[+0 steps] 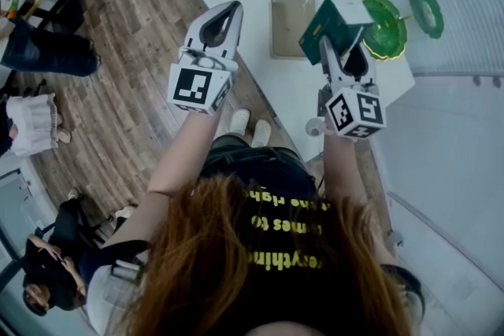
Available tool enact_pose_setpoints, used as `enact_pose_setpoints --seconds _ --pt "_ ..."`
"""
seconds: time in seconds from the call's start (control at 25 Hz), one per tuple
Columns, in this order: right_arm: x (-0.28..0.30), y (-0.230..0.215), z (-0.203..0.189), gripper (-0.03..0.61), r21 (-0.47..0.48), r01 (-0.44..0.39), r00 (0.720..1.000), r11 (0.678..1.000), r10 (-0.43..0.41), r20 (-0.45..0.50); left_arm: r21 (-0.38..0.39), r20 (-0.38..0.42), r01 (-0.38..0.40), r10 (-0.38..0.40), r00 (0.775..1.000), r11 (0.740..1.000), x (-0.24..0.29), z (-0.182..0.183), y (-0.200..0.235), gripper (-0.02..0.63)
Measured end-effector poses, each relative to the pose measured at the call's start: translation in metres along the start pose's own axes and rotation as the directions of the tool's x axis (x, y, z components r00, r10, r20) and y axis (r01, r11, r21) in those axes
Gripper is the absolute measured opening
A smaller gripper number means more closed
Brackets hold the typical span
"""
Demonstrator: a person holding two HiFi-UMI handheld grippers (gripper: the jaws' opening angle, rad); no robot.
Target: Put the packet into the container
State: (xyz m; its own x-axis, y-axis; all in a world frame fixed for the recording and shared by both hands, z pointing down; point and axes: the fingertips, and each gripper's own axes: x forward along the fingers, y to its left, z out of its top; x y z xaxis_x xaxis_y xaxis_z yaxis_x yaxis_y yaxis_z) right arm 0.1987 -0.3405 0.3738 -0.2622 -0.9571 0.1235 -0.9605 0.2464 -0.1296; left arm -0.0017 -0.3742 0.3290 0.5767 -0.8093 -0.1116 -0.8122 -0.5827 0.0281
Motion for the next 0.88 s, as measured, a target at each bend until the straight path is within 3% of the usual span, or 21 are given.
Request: enact_pose_setpoints --seconds 0.16,0.36,0.56,0.88 --pt "0.018 -0.005 -0.014 0.264 0.002 0.006 0.998 1.000 -0.006 -0.063 -0.001 -0.006 0.004 -0.004 1.000 1.000 0.000 -0.001 0.006 0.002" --pt "0.052 -0.016 -0.053 0.264 0.022 0.013 0.974 1.000 -0.008 -0.225 -0.007 -0.012 0.005 -0.006 1.000 1.000 -0.004 -0.004 0.009 0.002" --pt "0.088 -0.025 -0.098 0.264 0.051 0.011 0.905 0.999 0.012 -0.425 -0.013 -0.014 0.008 -0.008 1.000 1.000 -0.006 -0.006 0.008 0.002" --pt "0.119 -0.026 -0.146 0.265 0.088 0.024 0.792 0.996 0.034 -0.609 0.003 -0.013 0.019 -0.019 1.000 1.000 -0.013 -0.008 0.009 0.002"
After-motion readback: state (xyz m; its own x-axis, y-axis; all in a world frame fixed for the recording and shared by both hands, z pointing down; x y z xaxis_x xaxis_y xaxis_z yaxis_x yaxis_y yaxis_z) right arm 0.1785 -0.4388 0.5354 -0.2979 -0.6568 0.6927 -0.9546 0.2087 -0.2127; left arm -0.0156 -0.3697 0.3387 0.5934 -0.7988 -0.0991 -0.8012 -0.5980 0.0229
